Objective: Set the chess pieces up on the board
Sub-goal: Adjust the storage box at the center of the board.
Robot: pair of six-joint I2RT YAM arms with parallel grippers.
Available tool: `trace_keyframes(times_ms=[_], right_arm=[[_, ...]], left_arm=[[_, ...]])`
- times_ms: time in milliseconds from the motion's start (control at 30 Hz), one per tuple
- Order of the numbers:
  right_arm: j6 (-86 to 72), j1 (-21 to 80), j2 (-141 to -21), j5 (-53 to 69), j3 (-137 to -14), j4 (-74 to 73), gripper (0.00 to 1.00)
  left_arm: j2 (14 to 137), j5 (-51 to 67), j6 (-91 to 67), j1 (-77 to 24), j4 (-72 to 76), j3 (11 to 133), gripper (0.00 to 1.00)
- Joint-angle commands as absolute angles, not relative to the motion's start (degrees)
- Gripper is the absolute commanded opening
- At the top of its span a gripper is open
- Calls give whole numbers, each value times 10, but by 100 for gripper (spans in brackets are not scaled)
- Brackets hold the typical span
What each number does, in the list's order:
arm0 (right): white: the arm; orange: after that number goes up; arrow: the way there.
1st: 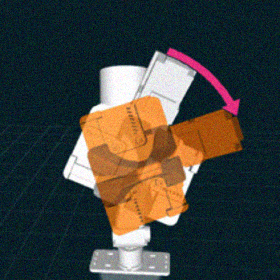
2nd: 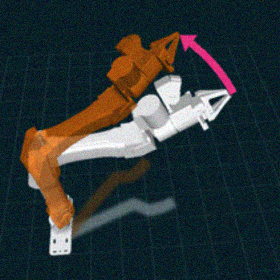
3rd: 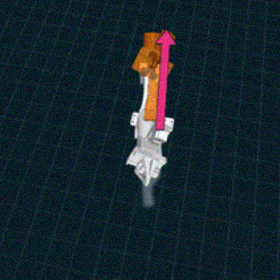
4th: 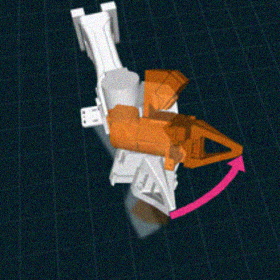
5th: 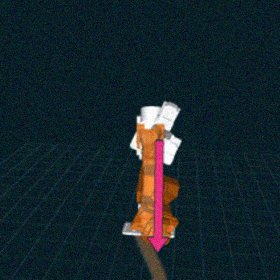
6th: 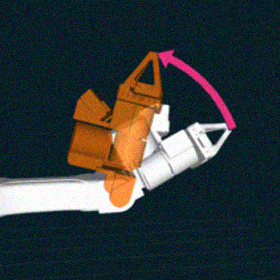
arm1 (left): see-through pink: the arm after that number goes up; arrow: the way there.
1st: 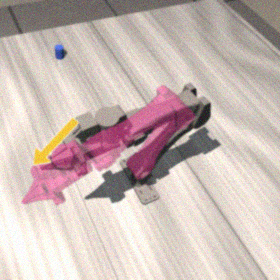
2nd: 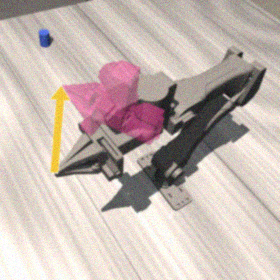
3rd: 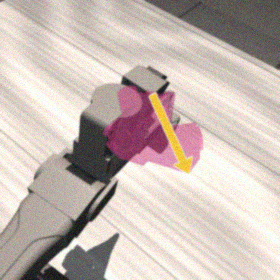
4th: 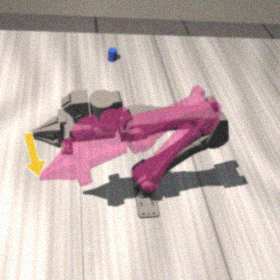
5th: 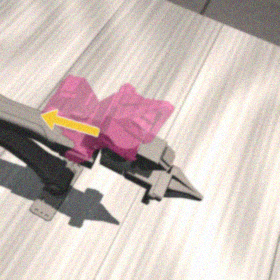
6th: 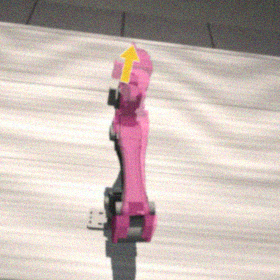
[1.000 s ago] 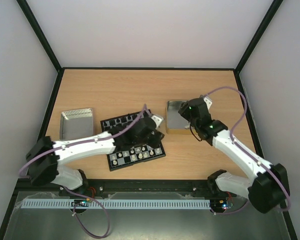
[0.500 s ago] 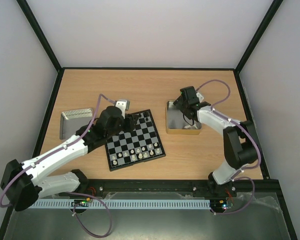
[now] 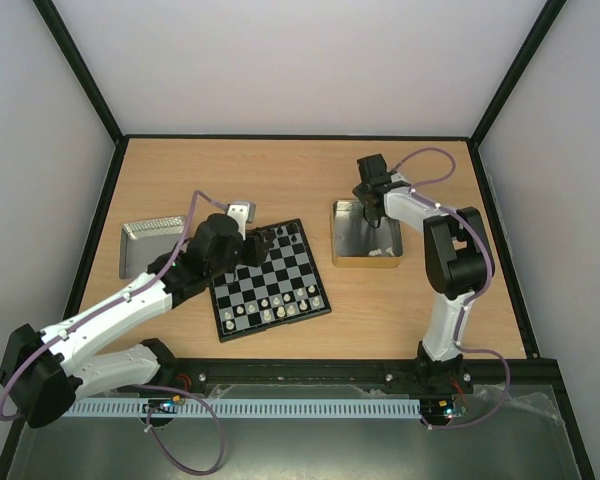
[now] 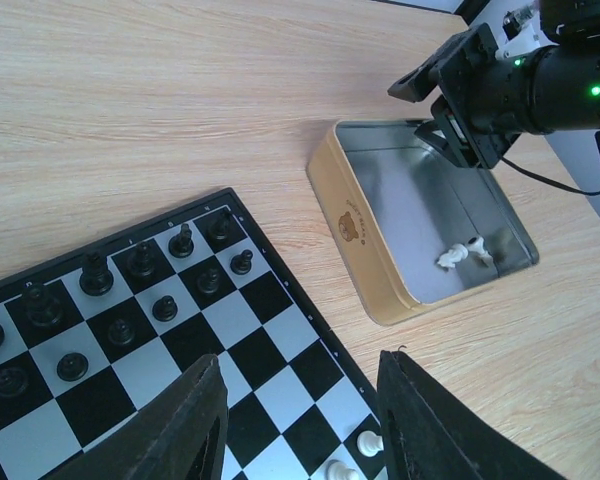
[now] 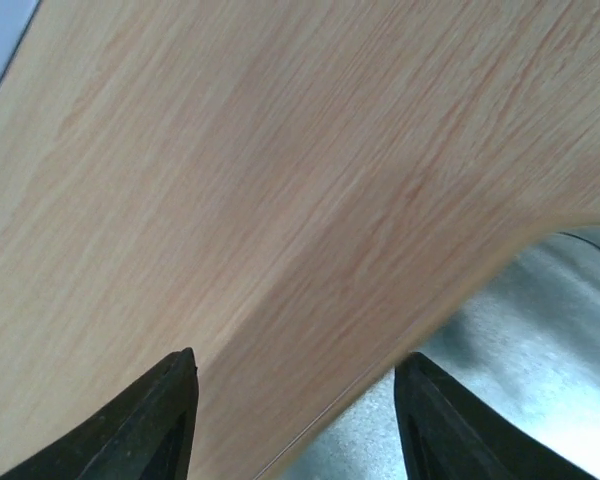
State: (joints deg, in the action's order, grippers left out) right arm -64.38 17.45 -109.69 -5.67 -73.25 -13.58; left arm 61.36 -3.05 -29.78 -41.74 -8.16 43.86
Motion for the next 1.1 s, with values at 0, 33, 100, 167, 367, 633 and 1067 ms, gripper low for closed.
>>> trace_keyframes(times_ms=[0, 33, 100, 167, 367, 633, 1067], right_arm=[[-626, 170, -1122, -80, -768, -162, 49], [-617, 170, -1124, -75, -769, -164, 44], [-605, 170, -1129, -69, -769, -165, 37], [-593, 170, -1133, -60, -769, -169, 32], [-557, 170, -1139, -39, -766, -178, 23], [-450, 170, -1105, -10, -744, -198, 14], [-273, 222, -1016, 155, -659, -221, 8]], left_arm=[[602, -21, -294, -411, -73, 430, 43], [602, -21, -294, -411, -72, 430, 43], [602, -20, -294, -410, -71, 430, 43], [604, -18, -294, -409, -70, 429, 43], [610, -13, -294, -406, -69, 429, 43], [607, -15, -294, -405, -71, 430, 43], [612, -12, -293, -404, -69, 434, 43]])
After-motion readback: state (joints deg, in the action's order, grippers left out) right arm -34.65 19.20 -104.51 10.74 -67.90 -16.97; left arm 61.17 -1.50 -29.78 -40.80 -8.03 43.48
